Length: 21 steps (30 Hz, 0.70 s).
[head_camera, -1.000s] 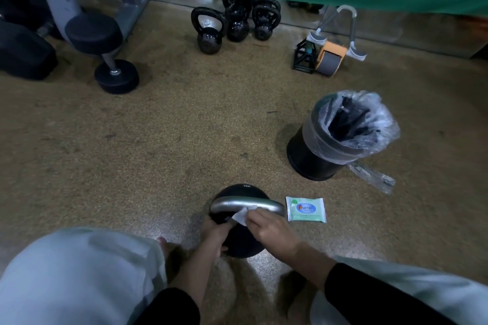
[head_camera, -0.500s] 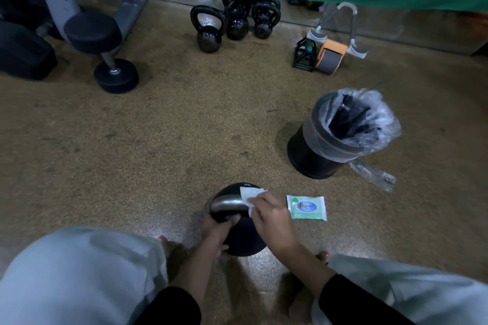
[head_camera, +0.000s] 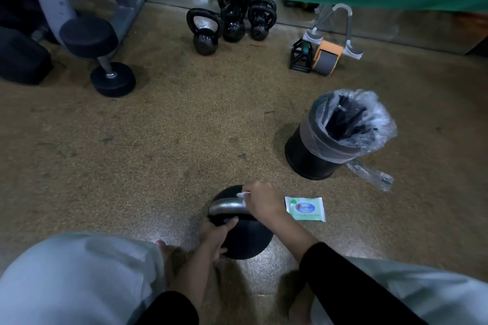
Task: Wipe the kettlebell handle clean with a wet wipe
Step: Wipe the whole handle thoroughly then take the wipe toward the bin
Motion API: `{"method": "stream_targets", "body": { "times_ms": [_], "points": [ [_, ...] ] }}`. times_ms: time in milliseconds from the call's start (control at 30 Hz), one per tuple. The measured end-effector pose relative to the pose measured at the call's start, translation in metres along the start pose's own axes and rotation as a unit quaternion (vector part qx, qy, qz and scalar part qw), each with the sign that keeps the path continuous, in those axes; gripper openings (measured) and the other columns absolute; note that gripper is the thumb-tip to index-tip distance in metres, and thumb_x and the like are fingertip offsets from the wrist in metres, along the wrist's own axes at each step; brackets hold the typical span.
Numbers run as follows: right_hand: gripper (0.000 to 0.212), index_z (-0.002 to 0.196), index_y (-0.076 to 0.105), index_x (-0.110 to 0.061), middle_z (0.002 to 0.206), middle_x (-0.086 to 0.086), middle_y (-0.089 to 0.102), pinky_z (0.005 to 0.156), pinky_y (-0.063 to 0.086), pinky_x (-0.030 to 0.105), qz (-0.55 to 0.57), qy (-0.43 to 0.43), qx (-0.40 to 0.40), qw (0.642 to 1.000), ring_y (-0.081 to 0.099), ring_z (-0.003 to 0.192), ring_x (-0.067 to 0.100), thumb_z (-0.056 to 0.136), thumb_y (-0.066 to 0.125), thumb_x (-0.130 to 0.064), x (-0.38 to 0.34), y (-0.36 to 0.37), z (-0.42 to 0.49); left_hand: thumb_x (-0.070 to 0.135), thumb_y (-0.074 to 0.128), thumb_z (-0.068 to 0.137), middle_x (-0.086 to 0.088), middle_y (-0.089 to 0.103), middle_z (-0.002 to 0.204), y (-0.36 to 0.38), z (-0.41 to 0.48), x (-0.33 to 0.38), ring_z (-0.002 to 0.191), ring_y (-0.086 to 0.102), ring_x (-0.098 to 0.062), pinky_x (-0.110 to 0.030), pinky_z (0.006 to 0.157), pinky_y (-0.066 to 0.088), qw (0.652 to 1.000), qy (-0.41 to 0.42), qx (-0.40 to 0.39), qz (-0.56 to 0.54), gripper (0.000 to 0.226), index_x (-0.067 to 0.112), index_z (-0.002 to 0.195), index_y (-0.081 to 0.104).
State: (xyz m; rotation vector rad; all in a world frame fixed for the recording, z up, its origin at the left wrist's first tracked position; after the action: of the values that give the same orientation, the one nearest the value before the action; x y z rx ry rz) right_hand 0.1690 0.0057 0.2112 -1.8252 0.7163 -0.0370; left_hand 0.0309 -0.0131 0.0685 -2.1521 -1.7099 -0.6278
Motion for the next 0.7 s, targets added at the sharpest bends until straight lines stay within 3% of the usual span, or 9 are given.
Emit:
{"method": "stream_targets", "body": {
  "times_ms": [267,433,567,700],
  "points": [
    [0.027,0.107,0.071,-0.017,0.110,0.012,0.067,0.090,0.049,0.033,-0.016,-0.060,-0.073,0.995,0.061,0.103,0.030,0.090,0.049,-0.015,-0.014,0.003,0.004,0.024,0.079,0.080,-0.008,0.054,0.132,0.000,0.001,-0.001,0.122,0.048,-0.032,-0.047,0.078,0.046,1.000,0.000,-0.004,0.004,0.061,0.017,0.132,0.047],
    [0.027,0.110,0.069,-0.006,0.114,0.015,0.065,0.090,0.048,0.032,-0.054,-0.035,-0.102,0.993,0.060,0.108,0.030,0.091,0.052,-0.015,-0.004,-0.006,0.011,0.024,0.080,0.078,-0.008,0.055,0.128,0.000,0.001,-0.002,0.109,0.049,-0.027,-0.047,0.077,0.047,1.000,0.000,0.001,0.005,0.059,0.017,0.128,0.049],
    [0.029,0.112,0.066,-0.005,0.117,0.017,0.063,0.088,0.046,0.031,-0.065,-0.046,-0.113,0.990,0.058,0.109,0.032,0.092,0.055,-0.022,-0.023,-0.006,0.015,0.022,0.080,0.078,-0.008,0.055,0.127,0.001,0.000,0.000,0.119,0.050,-0.033,-0.049,0.078,0.047,1.000,0.004,0.007,-0.004,0.060,0.017,0.129,0.048],
    [0.026,0.111,0.066,-0.008,0.116,0.019,0.060,0.090,0.046,0.032,-0.081,-0.059,-0.097,0.990,0.056,0.111,0.034,0.091,0.051,-0.010,-0.022,0.001,0.006,0.020,0.079,0.080,-0.010,0.055,0.131,0.003,-0.001,0.001,0.122,0.049,-0.035,-0.050,0.080,0.046,1.000,0.005,0.000,-0.005,0.059,0.017,0.130,0.048]
  ]
}}
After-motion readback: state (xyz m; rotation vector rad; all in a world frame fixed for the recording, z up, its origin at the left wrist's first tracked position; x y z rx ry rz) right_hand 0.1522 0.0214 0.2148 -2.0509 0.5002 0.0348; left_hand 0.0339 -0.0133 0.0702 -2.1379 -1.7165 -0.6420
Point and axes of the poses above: each hand's wrist, its own z-axis towards the middle knuckle, its own y-axis out of the palm, x = y × z, the point moved 6 cm from there along z, towards the middle knuckle
